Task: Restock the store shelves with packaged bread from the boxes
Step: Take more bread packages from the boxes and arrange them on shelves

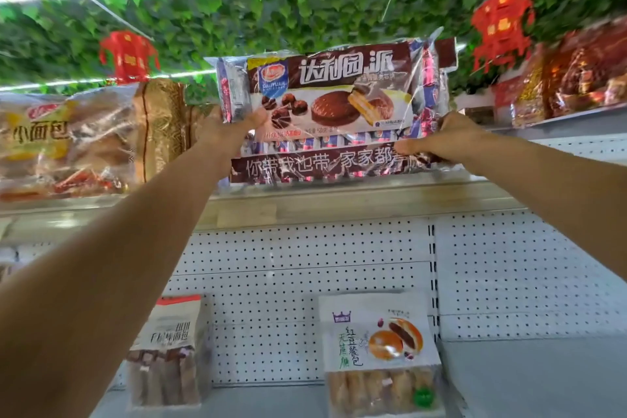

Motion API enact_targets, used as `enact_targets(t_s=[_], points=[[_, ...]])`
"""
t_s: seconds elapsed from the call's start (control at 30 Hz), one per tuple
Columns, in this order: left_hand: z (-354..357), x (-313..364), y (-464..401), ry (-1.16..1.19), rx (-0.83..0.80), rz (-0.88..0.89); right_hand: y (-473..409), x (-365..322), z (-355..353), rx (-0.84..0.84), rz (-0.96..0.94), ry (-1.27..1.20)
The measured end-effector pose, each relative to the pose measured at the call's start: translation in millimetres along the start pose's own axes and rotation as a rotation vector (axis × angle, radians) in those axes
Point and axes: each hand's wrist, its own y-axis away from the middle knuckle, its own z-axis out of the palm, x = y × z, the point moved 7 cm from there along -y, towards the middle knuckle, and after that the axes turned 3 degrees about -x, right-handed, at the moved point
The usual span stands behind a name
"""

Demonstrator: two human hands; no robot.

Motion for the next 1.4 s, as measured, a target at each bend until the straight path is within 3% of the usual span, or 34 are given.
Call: enact_targets(t_s=[0.17,0.37,0.87,1.03,1.17,1.4], points=[[-7.6,-38.9,-52.7,0.07,-0.074,-0.058,-2.2,6.7,0.8,-0.075,0.057,0.086],[1.3,-9.6,-1.9,0.091,-0.021,-0.074,2.4,2.0,2.0,-0.122,0.048,0.089],[-7.5,6.6,40.4,0.031,0.184,-0.079,37.5,-8.8,-7.7,0.081,-0.097,0.09],[-4.3,21.2,90.0,0.238,0.247,-0.013,73.0,-10.8,-20.5,0.258,-0.324,0.05],[1.7,19.6,146.2,0.475,0.225,-0.042,112.1,3.6,-19.9,0.226,-0.403,-0.196],[22.5,-10.3,249.8,0.607,0.134,-0.251,200.4,34.2,-25.3,0.132,-0.425,-0.312]])
